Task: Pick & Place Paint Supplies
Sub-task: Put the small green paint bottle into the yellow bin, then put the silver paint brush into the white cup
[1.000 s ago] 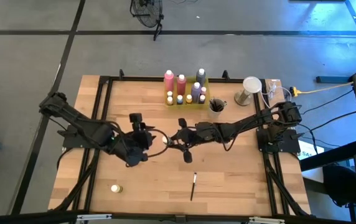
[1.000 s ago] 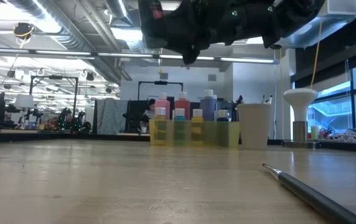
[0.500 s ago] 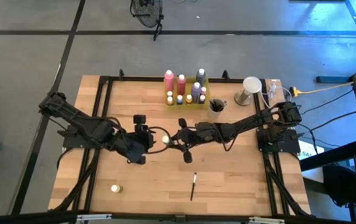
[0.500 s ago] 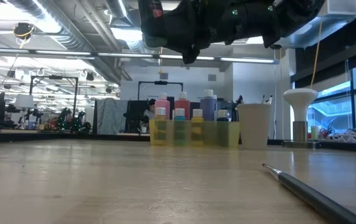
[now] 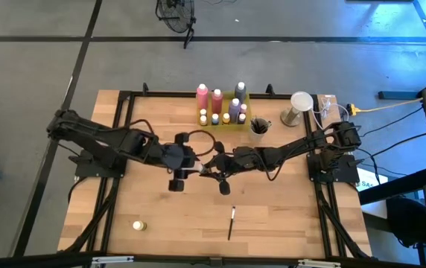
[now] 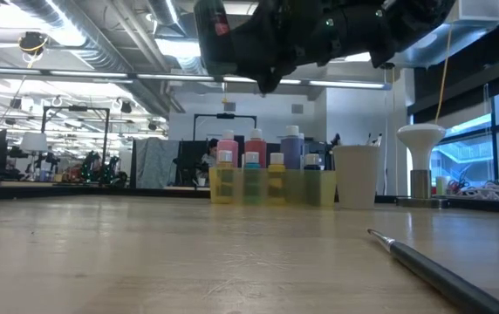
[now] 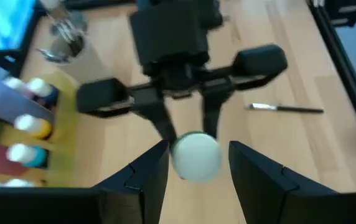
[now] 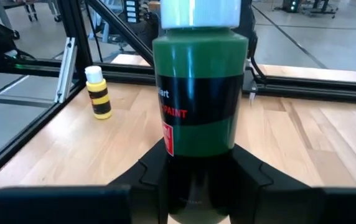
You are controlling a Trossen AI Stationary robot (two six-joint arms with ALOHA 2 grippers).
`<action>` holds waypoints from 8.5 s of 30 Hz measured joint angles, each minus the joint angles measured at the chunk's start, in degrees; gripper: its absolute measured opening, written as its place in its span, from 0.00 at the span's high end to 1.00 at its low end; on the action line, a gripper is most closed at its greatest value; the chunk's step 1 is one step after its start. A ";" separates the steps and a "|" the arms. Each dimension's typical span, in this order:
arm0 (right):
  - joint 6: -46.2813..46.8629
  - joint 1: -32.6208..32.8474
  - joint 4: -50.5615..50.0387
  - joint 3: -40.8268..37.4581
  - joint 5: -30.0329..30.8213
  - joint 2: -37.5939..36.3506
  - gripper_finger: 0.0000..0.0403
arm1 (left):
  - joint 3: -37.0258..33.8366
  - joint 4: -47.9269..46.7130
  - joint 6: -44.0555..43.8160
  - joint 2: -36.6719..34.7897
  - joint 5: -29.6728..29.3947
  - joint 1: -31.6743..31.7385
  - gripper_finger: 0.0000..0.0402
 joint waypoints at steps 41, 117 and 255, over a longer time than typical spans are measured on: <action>-0.44 0.00 -1.45 -0.11 2.25 0.09 0.58 | -0.04 -1.62 -1.39 4.11 5.26 3.75 0.72; 8.21 24.90 -43.88 -0.09 38.44 -23.19 0.37 | 46.07 -26.61 -24.64 40.98 13.25 45.15 0.72; 15.99 34.08 -52.11 -0.11 53.66 -27.31 0.37 | 53.18 -46.00 0.13 22.75 -2.11 7.98 0.68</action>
